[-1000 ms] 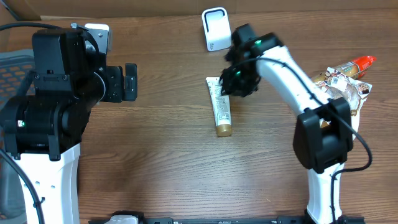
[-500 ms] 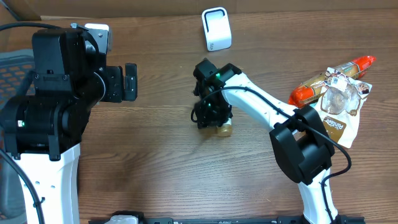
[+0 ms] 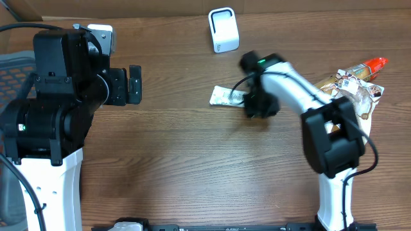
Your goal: Scan the item barcode
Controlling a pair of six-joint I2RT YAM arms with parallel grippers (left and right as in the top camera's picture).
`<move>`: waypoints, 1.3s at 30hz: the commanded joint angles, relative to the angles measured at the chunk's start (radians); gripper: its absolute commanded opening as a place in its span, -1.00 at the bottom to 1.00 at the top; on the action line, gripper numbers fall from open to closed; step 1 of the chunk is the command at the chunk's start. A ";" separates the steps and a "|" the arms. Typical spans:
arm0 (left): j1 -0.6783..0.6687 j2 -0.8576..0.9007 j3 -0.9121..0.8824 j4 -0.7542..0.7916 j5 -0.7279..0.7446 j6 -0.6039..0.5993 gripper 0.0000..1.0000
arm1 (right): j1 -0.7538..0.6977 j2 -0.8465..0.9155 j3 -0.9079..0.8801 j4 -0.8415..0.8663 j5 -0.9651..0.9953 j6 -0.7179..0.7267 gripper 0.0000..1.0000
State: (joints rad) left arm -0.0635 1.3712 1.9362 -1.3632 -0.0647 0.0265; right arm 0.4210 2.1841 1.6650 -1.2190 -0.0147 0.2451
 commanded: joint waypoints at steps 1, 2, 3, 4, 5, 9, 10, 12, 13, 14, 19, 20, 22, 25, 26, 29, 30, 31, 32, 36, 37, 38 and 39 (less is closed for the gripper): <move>0.004 0.002 0.001 0.000 0.005 0.011 0.99 | -0.143 -0.022 0.001 0.100 0.008 -0.068 -0.10; 0.004 0.002 0.001 0.001 0.005 0.012 0.99 | -0.165 -0.022 0.006 0.120 -0.044 -0.085 -0.09; 0.004 0.002 0.001 0.000 0.005 0.012 1.00 | -0.184 -0.022 0.013 0.138 -0.103 -0.091 -0.08; 0.004 0.002 0.001 0.000 0.005 0.012 0.99 | -0.203 -0.022 0.021 0.155 -0.172 -0.090 -0.04; 0.004 0.002 0.001 0.000 0.005 0.011 0.99 | -0.215 -0.022 0.027 0.167 -0.230 -0.090 0.02; 0.004 0.002 0.001 0.000 0.005 0.011 0.99 | -0.239 -0.022 0.032 0.217 -0.518 -0.089 0.29; 0.004 0.002 0.001 0.000 0.006 0.011 0.99 | -0.239 -0.022 0.032 0.223 -0.566 -0.089 0.36; 0.004 0.002 0.001 0.000 0.005 0.012 0.99 | -0.228 -0.022 0.032 0.228 -0.600 -0.041 0.50; 0.004 0.002 0.001 0.000 0.005 0.012 0.99 | -0.220 -0.022 0.032 0.228 -0.593 -0.007 0.54; 0.004 0.002 0.001 0.000 0.005 0.012 0.99 | -0.210 -0.022 0.032 0.228 -0.573 0.039 0.58; 0.004 0.002 0.001 0.001 0.005 0.011 0.99 | -0.150 -0.022 0.024 0.269 -0.356 0.329 0.63; 0.004 0.002 0.001 0.000 0.005 0.011 0.99 | -0.133 -0.022 0.019 0.292 -0.311 0.381 0.65; 0.004 0.002 0.001 0.000 0.005 0.011 0.99 | -0.103 -0.022 0.000 0.342 -0.236 0.468 0.65; 0.004 0.002 0.001 0.000 0.006 0.011 0.99 | -0.073 -0.022 -0.033 0.399 -0.170 0.535 0.53; 0.004 0.002 0.001 0.000 0.005 0.011 0.99 | -0.063 -0.022 -0.046 0.414 -0.147 0.546 0.44; 0.004 0.002 0.001 0.000 0.005 0.011 0.99 | -0.048 -0.022 -0.077 0.437 -0.113 0.551 0.21; 0.004 0.002 0.001 0.000 0.005 0.011 0.99 | -0.046 -0.022 -0.083 0.440 -0.106 0.551 0.17; 0.004 0.002 0.001 0.000 0.005 0.012 0.99 | -0.043 -0.022 -0.101 0.445 -0.088 0.549 -0.04; 0.004 0.002 0.001 0.000 0.005 0.011 0.99 | -0.043 -0.022 -0.109 0.448 -0.086 0.533 -0.16; 0.004 0.002 0.001 0.000 0.005 0.012 0.99 | -0.043 -0.022 -0.121 0.444 -0.099 0.398 -0.44; 0.004 0.002 0.001 0.000 0.006 0.011 0.99 | -0.043 -0.022 -0.121 0.439 -0.123 0.340 -0.54; 0.004 0.002 0.001 0.000 0.005 0.012 0.99 | -0.043 -0.023 -0.119 0.436 -0.169 0.263 -0.57; 0.004 0.002 0.001 0.001 0.005 0.011 0.99 | -0.043 -0.023 -0.115 0.429 -0.214 0.193 -0.58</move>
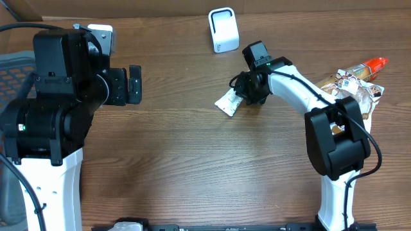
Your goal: Scan the item barcode
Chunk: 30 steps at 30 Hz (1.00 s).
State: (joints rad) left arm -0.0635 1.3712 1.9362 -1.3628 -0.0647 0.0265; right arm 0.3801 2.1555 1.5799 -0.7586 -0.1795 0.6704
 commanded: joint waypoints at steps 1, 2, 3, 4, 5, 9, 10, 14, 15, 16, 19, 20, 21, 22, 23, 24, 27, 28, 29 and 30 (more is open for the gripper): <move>0.004 0.002 0.001 0.000 0.005 0.011 0.99 | -0.003 0.006 -0.023 -0.047 -0.107 -0.322 -0.60; 0.004 0.002 0.001 0.000 0.005 0.011 0.99 | -0.005 0.006 -0.014 -0.071 -0.160 -0.413 -0.60; 0.004 0.002 0.001 0.000 0.006 0.011 0.99 | -0.005 0.005 -0.004 -0.104 -0.200 -0.496 -0.60; 0.004 0.002 0.001 0.000 0.005 0.012 0.99 | -0.005 0.005 0.020 -0.188 -0.240 -0.641 -0.60; 0.004 0.002 0.001 0.000 0.005 0.011 0.99 | -0.005 0.005 0.031 -0.230 -0.241 -0.699 -0.60; 0.004 0.002 0.001 0.000 0.005 0.011 0.99 | -0.006 0.005 0.039 -0.338 -0.223 -0.870 -0.49; 0.004 0.002 0.001 0.000 0.005 0.012 0.99 | -0.008 0.005 0.037 -0.340 -0.205 -0.869 -0.34; 0.004 0.002 0.001 0.000 0.005 0.012 0.99 | -0.023 0.005 0.037 -0.309 -0.212 -0.817 0.31; 0.004 0.002 0.001 0.000 0.005 0.012 0.99 | -0.030 0.006 0.036 -0.295 -0.220 -0.797 0.38; 0.004 0.002 0.001 0.000 0.005 0.012 0.99 | -0.035 0.006 0.034 -0.281 -0.239 -0.782 0.39; 0.004 0.002 0.001 0.000 0.005 0.011 0.99 | -0.051 0.006 0.000 -0.231 -0.345 -0.764 0.40; 0.004 0.002 0.001 0.000 0.005 0.011 0.99 | -0.053 0.006 -0.014 -0.212 -0.366 -0.748 0.40; 0.004 0.002 0.001 0.000 0.005 0.012 0.99 | -0.053 0.006 -0.036 -0.185 -0.389 -0.724 0.39; 0.004 0.002 0.001 0.000 0.005 0.012 0.99 | -0.053 0.006 -0.055 -0.163 -0.396 -0.706 0.38; 0.004 0.002 0.001 0.000 0.005 0.011 0.99 | -0.053 0.006 -0.084 -0.131 -0.399 -0.673 0.37; 0.004 0.002 0.001 0.000 0.005 0.011 0.99 | -0.053 0.006 -0.100 -0.115 -0.399 -0.649 0.37; 0.004 0.002 0.001 0.000 0.005 0.011 0.99 | -0.059 0.006 -0.122 -0.111 -0.399 -0.609 0.23; 0.004 0.002 0.001 0.000 0.005 0.011 0.99 | -0.062 0.006 -0.122 -0.114 -0.399 -0.600 0.15; 0.004 0.002 0.001 0.000 0.005 0.011 0.99 | -0.064 0.006 -0.122 -0.114 -0.399 -0.588 0.01; 0.004 0.002 0.001 0.000 0.005 0.011 0.99 | -0.065 0.006 -0.122 -0.114 -0.399 -0.587 -0.17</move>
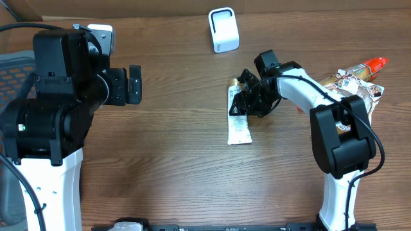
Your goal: Scan the item barcode
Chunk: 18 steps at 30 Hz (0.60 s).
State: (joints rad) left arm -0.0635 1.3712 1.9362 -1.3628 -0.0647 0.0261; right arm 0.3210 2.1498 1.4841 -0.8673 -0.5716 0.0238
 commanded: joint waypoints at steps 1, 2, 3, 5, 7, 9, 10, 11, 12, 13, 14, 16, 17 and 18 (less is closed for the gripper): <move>0.004 0.002 0.001 0.000 0.005 0.012 0.99 | -0.006 0.012 -0.026 -0.009 -0.008 0.060 -0.35; 0.004 0.002 0.001 0.000 0.006 0.012 0.99 | -0.006 0.012 -0.026 -0.010 -0.008 0.060 -0.63; 0.004 0.002 0.001 0.000 0.006 0.012 0.99 | -0.006 0.012 -0.026 -0.011 -0.008 0.060 -0.87; 0.004 0.002 0.001 0.000 0.005 0.012 0.99 | -0.006 0.012 -0.026 -0.011 -0.014 0.059 -0.92; 0.004 0.002 0.001 0.000 0.005 0.012 0.99 | -0.008 0.012 -0.023 -0.013 -0.028 0.059 -0.92; 0.004 0.002 0.001 0.000 0.005 0.012 0.99 | -0.014 0.010 -0.012 -0.022 -0.053 0.058 -0.92; 0.004 0.002 0.001 0.000 0.005 0.012 0.99 | -0.019 0.004 -0.005 -0.025 -0.065 0.055 -0.92; 0.004 0.002 0.001 0.000 0.005 0.012 0.99 | -0.024 -0.004 0.002 -0.028 -0.079 0.055 -0.92; 0.004 0.002 0.001 0.000 0.006 0.012 0.99 | -0.031 -0.020 0.012 -0.032 -0.103 0.051 -0.92; 0.004 0.002 0.001 0.000 0.005 0.012 0.99 | -0.038 -0.038 0.021 -0.037 -0.128 0.038 -0.92; 0.004 0.002 0.001 0.000 0.006 0.012 0.99 | -0.047 -0.064 0.035 -0.050 -0.160 0.018 -0.92; 0.004 0.002 0.001 0.000 0.006 0.012 0.99 | -0.059 -0.117 0.061 -0.076 -0.199 -0.008 -0.92; 0.004 0.002 0.001 0.000 0.005 0.012 0.99 | -0.062 -0.149 0.074 -0.090 -0.214 -0.020 -0.92; 0.004 0.002 0.001 0.000 0.005 0.012 0.99 | -0.063 -0.189 0.086 -0.104 -0.236 -0.039 -0.92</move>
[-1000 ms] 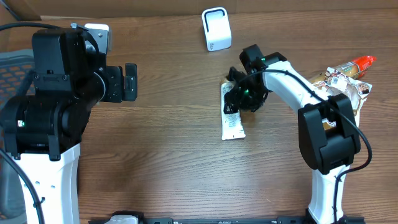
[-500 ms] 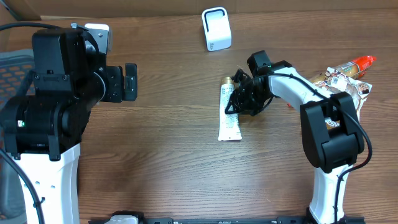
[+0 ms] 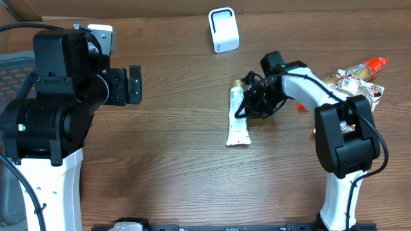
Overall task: Scan the item barcode
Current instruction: 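Raise the white tube upright toward the white scanner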
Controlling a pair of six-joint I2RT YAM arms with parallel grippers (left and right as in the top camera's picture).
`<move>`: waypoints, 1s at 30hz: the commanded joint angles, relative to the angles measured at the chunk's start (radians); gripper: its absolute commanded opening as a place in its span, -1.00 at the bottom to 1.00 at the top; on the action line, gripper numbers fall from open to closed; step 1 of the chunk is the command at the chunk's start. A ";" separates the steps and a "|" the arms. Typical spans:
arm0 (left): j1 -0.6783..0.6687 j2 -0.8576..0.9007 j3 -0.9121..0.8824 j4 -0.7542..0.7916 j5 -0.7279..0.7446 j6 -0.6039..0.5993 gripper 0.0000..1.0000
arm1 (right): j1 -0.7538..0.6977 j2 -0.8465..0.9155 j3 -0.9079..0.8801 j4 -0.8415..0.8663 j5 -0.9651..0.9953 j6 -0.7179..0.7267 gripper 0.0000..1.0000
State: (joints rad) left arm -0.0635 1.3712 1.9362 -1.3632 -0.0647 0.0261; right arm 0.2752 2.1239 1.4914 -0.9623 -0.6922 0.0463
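Note:
A white tube (image 3: 236,119) with a gold cap lies lengthwise below the scanner, cap toward the back and crimped end toward the front. My right gripper (image 3: 249,102) is shut on its upper part from the right side. The white barcode scanner (image 3: 223,29) stands at the back centre, apart from the tube. Far to the left, my left gripper (image 3: 134,84) hangs still with its fingers slightly apart and nothing between them.
A pile of snack packets and other items (image 3: 353,83) lies at the right edge behind the right arm. A grey basket (image 3: 13,70) sits at the far left. A cardboard wall (image 3: 160,8) closes off the back.
My right gripper and the tube have shifted a little to the right. The tube has turned slightly, so its gold cap now shows plainly at the top. The left arm has not moved.
My right gripper was first at the tube lying crosswise below the scanner. Then it held the tube tilted and foreshortened, closer to the scanner. Later the tube hung lengthwise with its crimped end toward the front, and it stays so now, slightly further right.

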 commanded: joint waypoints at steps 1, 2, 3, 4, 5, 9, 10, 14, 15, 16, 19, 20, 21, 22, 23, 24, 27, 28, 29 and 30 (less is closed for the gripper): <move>0.004 0.002 0.001 0.000 0.005 0.012 0.99 | -0.018 -0.206 0.089 -0.021 -0.140 -0.080 -0.93; 0.004 0.002 0.001 0.000 0.005 0.012 0.99 | -0.018 -0.261 0.096 -0.028 -0.166 -0.086 -0.93; 0.004 0.002 0.001 0.000 0.005 0.012 0.99 | -0.016 -0.290 0.098 -0.029 -0.177 -0.086 -0.92; 0.004 0.002 0.001 0.000 0.005 0.012 0.99 | -0.010 -0.364 0.101 -0.028 -0.200 -0.085 -0.93; 0.004 0.002 0.001 0.000 0.006 0.012 0.99 | -0.006 -0.401 0.101 -0.027 -0.204 -0.084 -0.93; 0.004 0.002 0.001 0.000 0.005 0.012 0.99 | 0.013 -0.552 0.101 -0.036 -0.201 -0.071 -0.93; 0.004 0.002 0.001 0.000 0.005 0.012 0.99 | 0.019 -0.584 0.101 -0.038 -0.200 -0.053 -0.93; 0.004 0.002 0.001 0.000 0.005 0.012 0.99 | 0.049 -0.674 0.125 -0.040 -0.164 0.031 -0.93; 0.004 0.002 0.001 0.000 0.005 0.012 0.99 | 0.056 -0.679 0.147 -0.047 -0.127 0.053 -0.93; 0.004 0.002 0.001 0.000 0.006 0.012 0.99 | 0.063 -0.679 0.173 -0.059 -0.092 0.061 -0.93; 0.004 0.002 0.001 0.000 0.005 0.012 0.99 | 0.094 -0.659 0.277 -0.101 0.057 0.090 -0.93; 0.004 0.002 0.001 0.000 0.006 0.012 0.99 | 0.110 -0.645 0.322 -0.118 0.126 0.091 -0.93; 0.004 0.002 0.001 0.000 0.005 0.012 0.99 | 0.126 -0.632 0.357 -0.130 0.204 0.093 -0.93; 0.004 0.002 0.001 0.000 0.005 0.012 0.99 | 0.150 -0.613 0.396 -0.141 0.328 0.093 -0.93; 0.004 0.002 0.001 0.000 0.005 0.012 0.99 | 0.168 -0.601 0.415 -0.143 0.409 0.092 -0.93; 0.004 0.002 0.001 0.000 0.005 0.012 0.99 | 0.200 -0.578 0.436 -0.139 0.550 0.092 -0.93; 0.004 0.002 0.001 0.000 0.005 0.012 0.99 | 0.280 -0.511 0.439 -0.087 0.868 0.041 -0.93; 0.004 0.002 0.001 0.000 0.005 0.012 0.99 | 0.322 -0.446 0.439 -0.042 1.023 -0.026 -0.93; 0.004 0.002 0.001 0.000 0.005 0.012 0.99 | 0.336 -0.410 0.439 -0.015 1.095 -0.055 -0.93; 0.004 0.002 0.001 0.000 0.005 0.012 0.99 | 0.347 -0.367 0.439 0.018 1.177 -0.090 -0.93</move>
State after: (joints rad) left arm -0.0635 1.3712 1.9362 -1.3632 -0.0647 0.0261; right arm 0.5816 1.6321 1.9099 -1.0077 0.0589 0.0727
